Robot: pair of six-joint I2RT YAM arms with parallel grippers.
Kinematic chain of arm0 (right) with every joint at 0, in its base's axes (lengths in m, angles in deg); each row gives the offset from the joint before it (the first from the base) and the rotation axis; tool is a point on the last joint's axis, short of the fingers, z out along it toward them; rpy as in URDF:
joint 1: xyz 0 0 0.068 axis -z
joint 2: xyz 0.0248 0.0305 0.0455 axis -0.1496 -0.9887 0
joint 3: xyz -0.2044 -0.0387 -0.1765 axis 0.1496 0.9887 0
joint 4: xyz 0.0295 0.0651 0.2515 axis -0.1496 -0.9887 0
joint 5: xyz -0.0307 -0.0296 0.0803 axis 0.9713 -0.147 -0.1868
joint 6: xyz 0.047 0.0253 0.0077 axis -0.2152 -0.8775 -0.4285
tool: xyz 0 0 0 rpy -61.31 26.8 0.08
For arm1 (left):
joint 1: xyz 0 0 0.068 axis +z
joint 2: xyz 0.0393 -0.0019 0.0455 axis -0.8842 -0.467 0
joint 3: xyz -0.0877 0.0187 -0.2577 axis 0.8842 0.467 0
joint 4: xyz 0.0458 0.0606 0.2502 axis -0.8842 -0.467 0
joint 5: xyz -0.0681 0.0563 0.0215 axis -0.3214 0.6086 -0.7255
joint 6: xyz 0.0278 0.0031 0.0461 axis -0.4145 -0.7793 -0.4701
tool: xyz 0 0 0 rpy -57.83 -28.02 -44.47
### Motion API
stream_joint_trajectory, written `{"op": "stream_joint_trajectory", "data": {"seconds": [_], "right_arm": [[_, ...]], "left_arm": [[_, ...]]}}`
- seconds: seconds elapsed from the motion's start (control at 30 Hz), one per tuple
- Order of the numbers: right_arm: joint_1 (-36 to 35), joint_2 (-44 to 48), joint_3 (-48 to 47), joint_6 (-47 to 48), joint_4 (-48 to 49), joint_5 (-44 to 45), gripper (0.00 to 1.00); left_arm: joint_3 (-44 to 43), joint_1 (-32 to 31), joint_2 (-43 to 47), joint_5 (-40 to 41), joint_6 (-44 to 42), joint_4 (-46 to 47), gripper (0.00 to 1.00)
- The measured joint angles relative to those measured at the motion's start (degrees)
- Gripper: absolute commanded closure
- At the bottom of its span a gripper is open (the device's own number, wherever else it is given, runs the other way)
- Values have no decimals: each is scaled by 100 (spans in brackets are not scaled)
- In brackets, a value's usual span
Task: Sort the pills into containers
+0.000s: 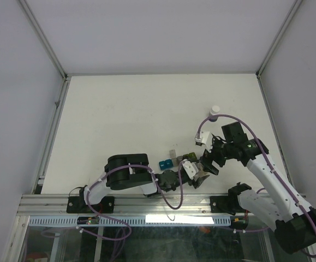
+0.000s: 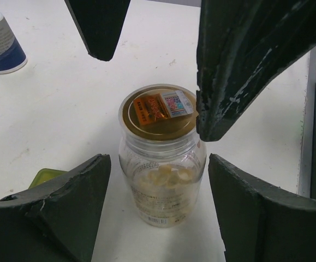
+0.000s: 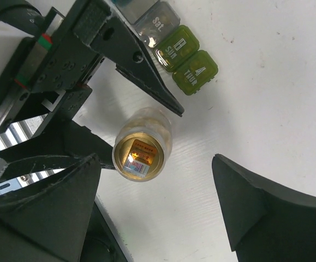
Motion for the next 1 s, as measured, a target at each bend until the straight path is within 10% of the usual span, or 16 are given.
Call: {"op": "stream_joint_trajectory", "data": {"seconds": [0.67,1.0], "right_arm": [[0,74,-680,398,-901,-199,13],[0,13,-1038,1143,-1606,-1139,14]], "left_arm": [[562,0,428,-570,74,55,93],[691,0,1432,-1600,835,-780,100]]}}
